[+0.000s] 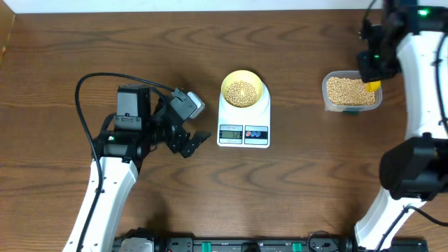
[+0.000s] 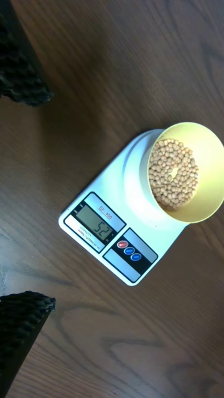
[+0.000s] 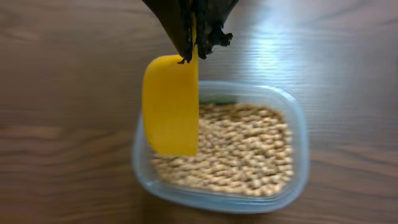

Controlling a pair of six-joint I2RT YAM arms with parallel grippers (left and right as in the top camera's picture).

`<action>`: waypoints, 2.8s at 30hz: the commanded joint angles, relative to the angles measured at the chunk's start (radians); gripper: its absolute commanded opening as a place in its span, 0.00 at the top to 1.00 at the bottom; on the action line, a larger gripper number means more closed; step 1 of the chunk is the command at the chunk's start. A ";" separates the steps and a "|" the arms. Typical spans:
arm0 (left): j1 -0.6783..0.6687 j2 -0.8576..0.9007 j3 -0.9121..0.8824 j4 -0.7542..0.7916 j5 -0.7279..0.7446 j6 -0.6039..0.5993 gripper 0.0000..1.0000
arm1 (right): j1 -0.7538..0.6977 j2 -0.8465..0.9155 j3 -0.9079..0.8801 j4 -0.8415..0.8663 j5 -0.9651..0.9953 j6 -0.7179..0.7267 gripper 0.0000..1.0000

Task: Scoop item into bowl and weigh 50g on scale
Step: 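Raise the scoop from the tub and swing it toward the bowl, then dip the scoop into the yellow bowl and tip it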

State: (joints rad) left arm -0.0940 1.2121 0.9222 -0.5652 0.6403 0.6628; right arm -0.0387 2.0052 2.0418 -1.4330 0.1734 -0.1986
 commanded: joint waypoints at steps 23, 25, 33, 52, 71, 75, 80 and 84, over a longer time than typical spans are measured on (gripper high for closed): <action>0.005 0.006 0.010 0.001 -0.006 0.014 0.02 | 0.120 0.011 0.003 0.249 -0.774 0.026 0.99; 0.005 0.006 0.010 0.001 -0.006 0.014 0.02 | 0.145 0.024 0.003 0.254 -0.801 0.026 0.99; 0.005 0.006 0.010 0.001 -0.006 0.014 0.02 | 0.252 0.044 0.003 0.254 -0.819 -0.009 0.99; 0.005 0.006 0.010 0.001 -0.006 0.014 0.02 | 0.441 0.169 0.002 0.279 -0.573 -0.034 0.99; 0.005 0.006 0.010 0.001 -0.006 0.014 0.02 | 0.501 0.203 -0.004 0.323 -0.443 0.027 0.99; 0.005 0.006 0.010 0.001 -0.006 0.014 0.02 | 0.519 0.203 -0.023 0.335 -0.441 0.027 0.99; 0.005 0.006 0.010 0.001 -0.006 0.014 0.02 | 0.541 0.203 -0.026 0.326 -0.441 0.026 0.99; 0.005 0.006 0.010 0.001 -0.006 0.014 0.02 | 0.542 0.203 -0.026 0.303 -0.441 0.026 0.99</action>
State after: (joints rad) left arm -0.0940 1.2121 0.9222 -0.5648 0.6403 0.6628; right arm 0.4965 2.2021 2.0251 -1.1145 -0.2722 -0.1844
